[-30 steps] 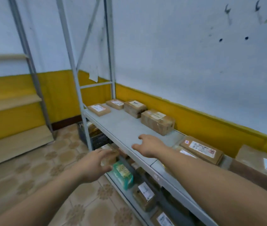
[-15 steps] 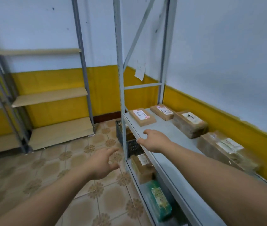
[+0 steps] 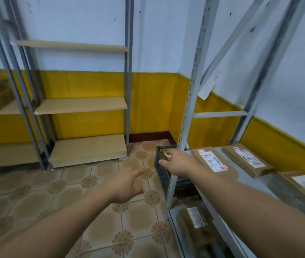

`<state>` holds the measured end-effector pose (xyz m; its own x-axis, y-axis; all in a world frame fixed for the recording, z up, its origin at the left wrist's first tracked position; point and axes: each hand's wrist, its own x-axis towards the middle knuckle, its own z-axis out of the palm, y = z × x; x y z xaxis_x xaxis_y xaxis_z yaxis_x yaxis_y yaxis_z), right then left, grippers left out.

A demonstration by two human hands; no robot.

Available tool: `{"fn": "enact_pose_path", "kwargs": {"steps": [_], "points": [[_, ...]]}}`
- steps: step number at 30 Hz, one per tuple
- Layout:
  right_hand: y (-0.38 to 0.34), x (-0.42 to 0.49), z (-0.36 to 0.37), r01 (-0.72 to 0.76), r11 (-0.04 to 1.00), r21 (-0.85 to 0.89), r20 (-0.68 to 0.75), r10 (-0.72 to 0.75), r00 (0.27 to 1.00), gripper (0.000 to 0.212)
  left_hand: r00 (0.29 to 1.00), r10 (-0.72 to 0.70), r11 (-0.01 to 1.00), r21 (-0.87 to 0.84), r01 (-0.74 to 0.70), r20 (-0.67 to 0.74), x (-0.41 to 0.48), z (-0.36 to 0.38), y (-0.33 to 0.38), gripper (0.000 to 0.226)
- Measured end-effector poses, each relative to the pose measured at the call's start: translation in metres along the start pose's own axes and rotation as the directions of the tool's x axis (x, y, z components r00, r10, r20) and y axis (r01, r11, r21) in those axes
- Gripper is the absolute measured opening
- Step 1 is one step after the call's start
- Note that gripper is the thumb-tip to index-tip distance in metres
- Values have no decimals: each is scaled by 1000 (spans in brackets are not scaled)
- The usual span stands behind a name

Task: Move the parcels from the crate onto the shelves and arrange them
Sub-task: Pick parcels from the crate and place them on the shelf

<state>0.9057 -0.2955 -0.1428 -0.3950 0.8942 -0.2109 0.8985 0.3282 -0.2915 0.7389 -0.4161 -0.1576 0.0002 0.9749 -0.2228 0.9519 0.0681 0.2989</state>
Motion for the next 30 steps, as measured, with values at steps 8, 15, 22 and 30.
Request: {"fn": "enact_pose_path", "kwargs": {"steps": [8,15,22,30], "points": [[-30,154,-6,-41,998,-38,87,44,995,52,996,43,989,134,-54,83,142,-58,-90,67],[-15,291,1,-57,995,-84,144,69,987,62,991,45,982,179,-68,126,279,-71,-124,67],[2,424,-19,-109,982,-152,183,136,974,54,988,17,968,244,-54,152,407,-110,-168,66],[34,545,-26,-252,963,-97,130,264,956,47,957,143,929,300,-218,252,570,-128,-205,67]]}}
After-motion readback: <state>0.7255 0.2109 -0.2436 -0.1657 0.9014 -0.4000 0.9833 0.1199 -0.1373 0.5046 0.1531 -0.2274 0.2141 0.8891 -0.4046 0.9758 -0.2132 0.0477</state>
